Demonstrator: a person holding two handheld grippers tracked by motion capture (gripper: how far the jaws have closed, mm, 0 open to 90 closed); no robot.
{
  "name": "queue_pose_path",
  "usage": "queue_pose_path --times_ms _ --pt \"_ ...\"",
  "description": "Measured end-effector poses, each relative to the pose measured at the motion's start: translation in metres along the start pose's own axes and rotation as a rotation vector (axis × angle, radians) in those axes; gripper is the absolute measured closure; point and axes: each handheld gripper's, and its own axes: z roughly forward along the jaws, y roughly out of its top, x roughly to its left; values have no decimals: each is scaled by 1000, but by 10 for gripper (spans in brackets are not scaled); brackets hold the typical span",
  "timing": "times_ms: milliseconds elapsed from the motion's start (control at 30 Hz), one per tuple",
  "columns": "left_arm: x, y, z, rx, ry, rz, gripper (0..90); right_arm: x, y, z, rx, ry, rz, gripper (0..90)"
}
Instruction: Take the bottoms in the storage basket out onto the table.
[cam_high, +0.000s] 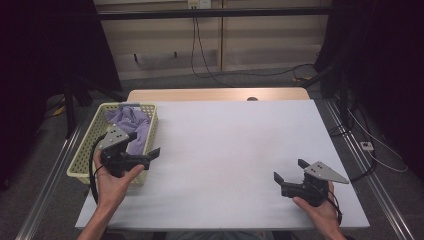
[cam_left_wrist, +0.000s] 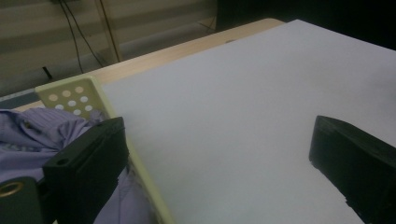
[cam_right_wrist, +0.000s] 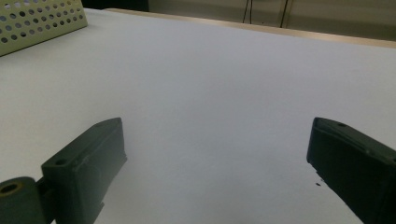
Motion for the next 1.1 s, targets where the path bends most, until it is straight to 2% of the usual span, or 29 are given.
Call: queue_pose_path --times_ms 100,200,300,400,533,733,900,1100 --pt "6 4 1 4 26 -4 49 0 0 0 3 3 -5 45" --pt "12 7 3 10 34 -11 49 0 -1 -1 2 8 -8 45" --pt "18 11 7 33 48 2 51 0 0 0 3 9 -2 45" --pt "24 15 11 55 48 -6 53 1 0 1 6 9 -4 45" --pt "32 18 15 54 55 -14 53 1 0 1 7 11 -7 45" --pt "43 22 23 74 93 -18 47 0 0 1 6 12 -5 45" --pt "47 29 29 100 118 11 39 1 0 2 12 10 -8 45" --pt "53 35 35 109 111 15 43 0 0 2 12 10 -5 45"
